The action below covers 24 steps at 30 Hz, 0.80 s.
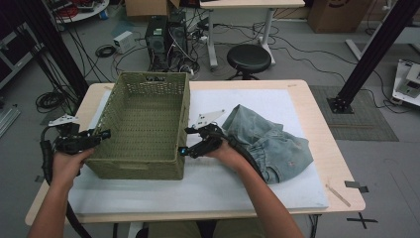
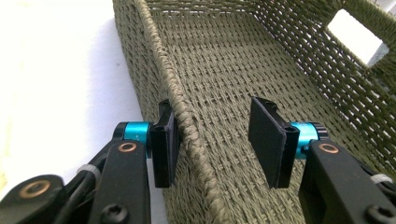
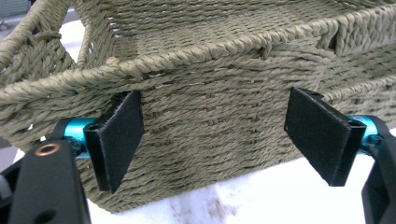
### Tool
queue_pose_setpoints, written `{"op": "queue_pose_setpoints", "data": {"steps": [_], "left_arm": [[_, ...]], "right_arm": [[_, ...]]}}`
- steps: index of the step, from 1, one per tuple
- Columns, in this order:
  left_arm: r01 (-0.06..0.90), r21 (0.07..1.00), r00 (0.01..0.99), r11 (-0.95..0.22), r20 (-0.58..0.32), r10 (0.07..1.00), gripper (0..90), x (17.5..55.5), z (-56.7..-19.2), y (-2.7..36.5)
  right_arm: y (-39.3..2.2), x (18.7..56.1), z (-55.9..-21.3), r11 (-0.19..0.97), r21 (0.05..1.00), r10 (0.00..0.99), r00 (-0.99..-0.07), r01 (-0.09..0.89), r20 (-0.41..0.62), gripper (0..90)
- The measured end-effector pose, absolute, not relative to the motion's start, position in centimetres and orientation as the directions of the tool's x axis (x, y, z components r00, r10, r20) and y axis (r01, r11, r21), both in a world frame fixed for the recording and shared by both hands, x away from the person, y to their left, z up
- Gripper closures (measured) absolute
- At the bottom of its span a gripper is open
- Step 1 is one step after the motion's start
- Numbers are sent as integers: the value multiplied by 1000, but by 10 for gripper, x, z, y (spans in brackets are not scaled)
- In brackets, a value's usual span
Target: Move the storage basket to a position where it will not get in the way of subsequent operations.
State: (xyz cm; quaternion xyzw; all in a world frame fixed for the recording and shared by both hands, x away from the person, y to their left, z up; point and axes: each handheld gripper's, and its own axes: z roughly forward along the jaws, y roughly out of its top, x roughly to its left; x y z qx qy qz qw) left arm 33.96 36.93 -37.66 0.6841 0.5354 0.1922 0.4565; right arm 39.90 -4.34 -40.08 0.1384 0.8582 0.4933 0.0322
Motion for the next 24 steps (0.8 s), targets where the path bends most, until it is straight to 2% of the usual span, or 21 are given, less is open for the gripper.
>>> {"op": "queue_pose_setpoints", "data": {"steps": [24], "left_arm": [[550, 834, 291, 43, -240, 926, 528, 314, -378, 408]], "right_arm": [[2, 401, -399, 493, 852, 219, -973, 176, 74, 178]]}}
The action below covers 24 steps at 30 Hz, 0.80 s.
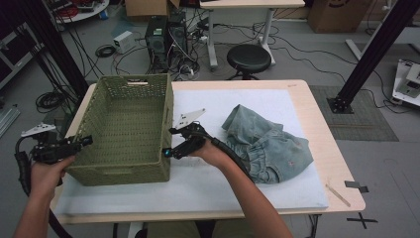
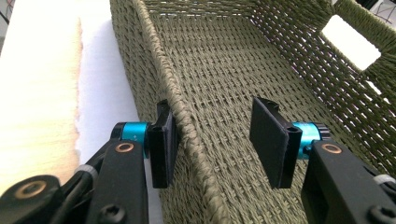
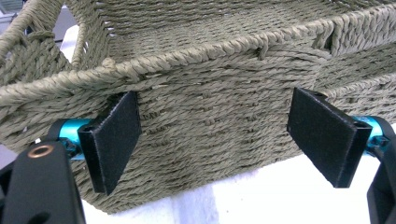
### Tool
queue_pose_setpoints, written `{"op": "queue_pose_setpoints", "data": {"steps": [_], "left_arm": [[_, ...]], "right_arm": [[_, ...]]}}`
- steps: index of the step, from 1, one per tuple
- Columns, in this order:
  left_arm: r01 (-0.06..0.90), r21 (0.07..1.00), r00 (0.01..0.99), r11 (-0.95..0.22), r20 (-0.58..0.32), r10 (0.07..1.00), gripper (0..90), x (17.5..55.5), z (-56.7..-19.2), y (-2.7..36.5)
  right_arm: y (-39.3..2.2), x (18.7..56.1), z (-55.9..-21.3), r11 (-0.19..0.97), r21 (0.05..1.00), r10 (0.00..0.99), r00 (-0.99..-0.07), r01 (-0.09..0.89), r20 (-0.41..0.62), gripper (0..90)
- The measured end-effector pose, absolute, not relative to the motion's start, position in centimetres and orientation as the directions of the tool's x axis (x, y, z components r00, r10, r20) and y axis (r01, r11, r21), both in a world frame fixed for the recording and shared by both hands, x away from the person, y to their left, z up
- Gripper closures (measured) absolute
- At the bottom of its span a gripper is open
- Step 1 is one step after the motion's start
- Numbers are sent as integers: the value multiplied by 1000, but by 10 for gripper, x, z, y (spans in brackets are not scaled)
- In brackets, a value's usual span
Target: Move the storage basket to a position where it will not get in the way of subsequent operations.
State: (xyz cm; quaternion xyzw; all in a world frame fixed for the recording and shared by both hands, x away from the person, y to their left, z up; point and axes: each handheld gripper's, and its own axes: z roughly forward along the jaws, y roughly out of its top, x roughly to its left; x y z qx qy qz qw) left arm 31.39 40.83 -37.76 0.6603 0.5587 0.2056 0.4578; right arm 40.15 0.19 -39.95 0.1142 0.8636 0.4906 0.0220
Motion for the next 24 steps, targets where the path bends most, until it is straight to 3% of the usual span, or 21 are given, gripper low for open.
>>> {"op": "queue_pose_setpoints", "data": {"steps": [24], "left_arm": [[549, 833, 265, 68, -251, 931, 528, 304, -377, 445]], "right_arm": [[39, 402, -401, 492, 854, 186, -979, 169, 86, 177]]}}
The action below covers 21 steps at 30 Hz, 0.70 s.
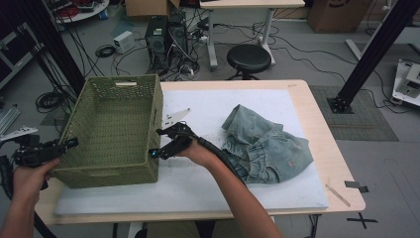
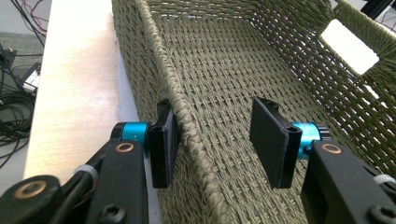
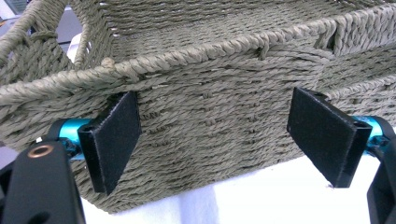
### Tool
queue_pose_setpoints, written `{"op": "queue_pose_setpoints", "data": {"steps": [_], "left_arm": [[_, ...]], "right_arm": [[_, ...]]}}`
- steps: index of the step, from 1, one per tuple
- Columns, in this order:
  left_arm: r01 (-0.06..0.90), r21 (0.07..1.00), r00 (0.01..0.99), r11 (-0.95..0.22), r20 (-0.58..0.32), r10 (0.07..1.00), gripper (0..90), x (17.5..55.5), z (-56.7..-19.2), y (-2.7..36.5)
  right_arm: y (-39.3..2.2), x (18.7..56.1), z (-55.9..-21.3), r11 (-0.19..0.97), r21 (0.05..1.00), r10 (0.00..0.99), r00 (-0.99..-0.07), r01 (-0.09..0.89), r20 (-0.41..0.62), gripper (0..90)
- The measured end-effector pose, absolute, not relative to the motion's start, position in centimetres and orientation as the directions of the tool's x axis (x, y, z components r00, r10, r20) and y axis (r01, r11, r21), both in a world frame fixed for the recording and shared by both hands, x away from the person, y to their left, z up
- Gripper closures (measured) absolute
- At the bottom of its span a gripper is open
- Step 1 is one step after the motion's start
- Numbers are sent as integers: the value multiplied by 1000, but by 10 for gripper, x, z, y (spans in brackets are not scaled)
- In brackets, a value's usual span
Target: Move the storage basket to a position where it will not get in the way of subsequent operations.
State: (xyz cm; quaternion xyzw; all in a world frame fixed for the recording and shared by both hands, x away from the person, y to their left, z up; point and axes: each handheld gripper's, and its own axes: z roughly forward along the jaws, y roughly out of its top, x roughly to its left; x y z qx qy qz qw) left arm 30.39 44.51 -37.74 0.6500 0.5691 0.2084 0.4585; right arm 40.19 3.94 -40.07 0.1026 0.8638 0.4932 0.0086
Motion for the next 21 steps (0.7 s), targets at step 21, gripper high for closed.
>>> {"op": "queue_pose_setpoints", "data": {"steps": [21], "left_arm": [[556, 830, 283, 50, -245, 927, 530, 307, -377, 476]], "right_arm": [[71, 399, -400, 498, 853, 173, -982, 158, 81, 177]]}}
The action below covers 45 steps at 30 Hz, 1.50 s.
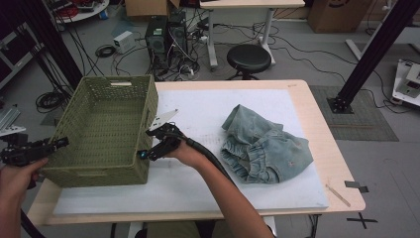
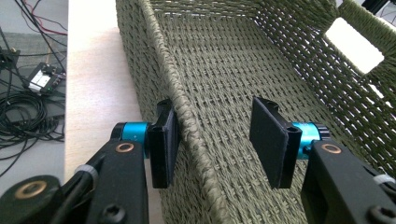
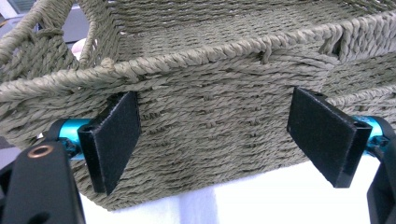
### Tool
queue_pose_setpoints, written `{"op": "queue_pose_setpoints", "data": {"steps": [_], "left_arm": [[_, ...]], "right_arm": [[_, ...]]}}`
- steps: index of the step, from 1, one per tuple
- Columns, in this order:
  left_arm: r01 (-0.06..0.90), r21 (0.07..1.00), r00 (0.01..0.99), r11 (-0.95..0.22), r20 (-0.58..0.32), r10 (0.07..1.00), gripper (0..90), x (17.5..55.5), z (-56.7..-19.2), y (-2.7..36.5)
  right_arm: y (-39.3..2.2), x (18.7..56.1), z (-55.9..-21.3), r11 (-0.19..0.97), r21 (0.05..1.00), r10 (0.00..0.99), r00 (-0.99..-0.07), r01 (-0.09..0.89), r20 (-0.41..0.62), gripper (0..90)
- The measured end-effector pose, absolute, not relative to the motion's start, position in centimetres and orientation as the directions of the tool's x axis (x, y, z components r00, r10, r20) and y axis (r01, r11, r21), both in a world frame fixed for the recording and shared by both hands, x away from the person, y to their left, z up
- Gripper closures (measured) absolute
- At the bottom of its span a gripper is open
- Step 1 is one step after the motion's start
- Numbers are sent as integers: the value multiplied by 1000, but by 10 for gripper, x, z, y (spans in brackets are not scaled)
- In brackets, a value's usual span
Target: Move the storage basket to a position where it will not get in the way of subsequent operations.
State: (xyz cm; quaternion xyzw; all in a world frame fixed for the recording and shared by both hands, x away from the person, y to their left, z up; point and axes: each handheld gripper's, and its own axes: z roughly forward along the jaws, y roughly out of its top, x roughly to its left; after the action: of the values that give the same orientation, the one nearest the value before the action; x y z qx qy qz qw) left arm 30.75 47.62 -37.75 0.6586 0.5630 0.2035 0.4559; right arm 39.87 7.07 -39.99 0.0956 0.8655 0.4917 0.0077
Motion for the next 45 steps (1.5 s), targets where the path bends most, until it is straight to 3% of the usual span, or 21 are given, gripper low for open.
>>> {"op": "queue_pose_setpoints", "data": {"steps": [35, 40, 45], "left_arm": [[561, 828, 292, 22, -223, 930, 513, 311, -377, 500], [538, 842, 280, 43, -226, 933, 452, 309, -377, 500], [512, 857, 285, 58, -233, 930, 316, 308, -375, 502]], "right_arm": [[97, 402, -401, 494, 854, 159, -983, 162, 94, 177], [93, 401, -401, 500, 850, 168, -981, 169, 96, 179], [65, 402, -397, 466, 862, 217, -971, 197, 105, 181]]}}
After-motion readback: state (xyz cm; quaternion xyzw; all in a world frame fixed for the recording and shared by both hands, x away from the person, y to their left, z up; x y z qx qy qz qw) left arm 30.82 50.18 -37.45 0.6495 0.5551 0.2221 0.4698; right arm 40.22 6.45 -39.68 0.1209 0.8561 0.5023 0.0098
